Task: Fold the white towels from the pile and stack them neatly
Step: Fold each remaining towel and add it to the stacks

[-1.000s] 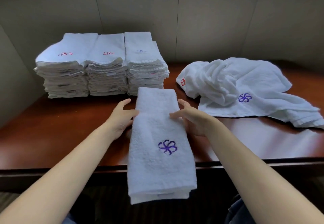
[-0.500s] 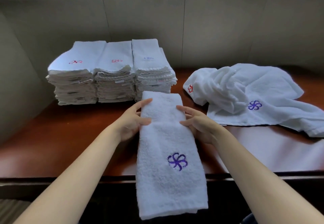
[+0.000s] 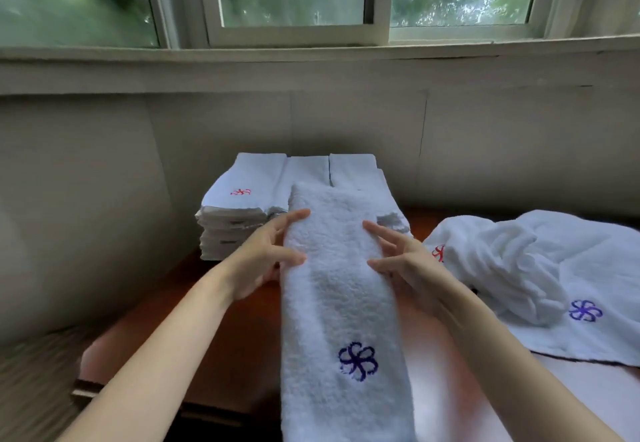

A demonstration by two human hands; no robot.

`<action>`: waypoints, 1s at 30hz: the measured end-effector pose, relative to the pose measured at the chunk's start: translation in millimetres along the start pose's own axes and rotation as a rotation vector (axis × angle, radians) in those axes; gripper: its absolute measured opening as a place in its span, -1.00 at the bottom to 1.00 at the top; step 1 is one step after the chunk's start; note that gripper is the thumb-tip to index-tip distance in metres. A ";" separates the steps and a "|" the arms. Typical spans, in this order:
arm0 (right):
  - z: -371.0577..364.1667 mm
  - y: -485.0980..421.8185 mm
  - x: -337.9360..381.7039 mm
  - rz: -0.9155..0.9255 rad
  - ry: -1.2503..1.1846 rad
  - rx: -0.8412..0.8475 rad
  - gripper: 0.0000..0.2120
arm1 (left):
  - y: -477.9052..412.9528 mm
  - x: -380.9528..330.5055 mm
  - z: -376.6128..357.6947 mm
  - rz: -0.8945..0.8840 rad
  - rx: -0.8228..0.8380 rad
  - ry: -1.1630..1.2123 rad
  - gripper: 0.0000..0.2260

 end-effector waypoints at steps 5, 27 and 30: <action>-23.3 -96.1 81.8 0.104 0.026 0.062 -0.43 | -18.4 -100.1 73.5 -0.078 -0.133 -0.154 -0.38; 22.1 -392.2 -4.1 -0.256 0.243 -0.129 -0.63 | -123.5 -35.1 288.1 0.346 -0.392 -0.313 -0.23; 14.5 -411.3 18.9 -0.103 0.233 -0.140 -0.48 | -117.4 -49.4 295.6 0.244 -0.480 -0.210 -0.24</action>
Point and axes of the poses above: each hand's wrist, its own y-axis away from the middle knuckle, its own z-axis out of the back of the hand, x = y × z, the point moved 7 cm from there along -y, towards the middle knuckle, and after that the axes turned 14 degrees about x, right-handed, at the moved point
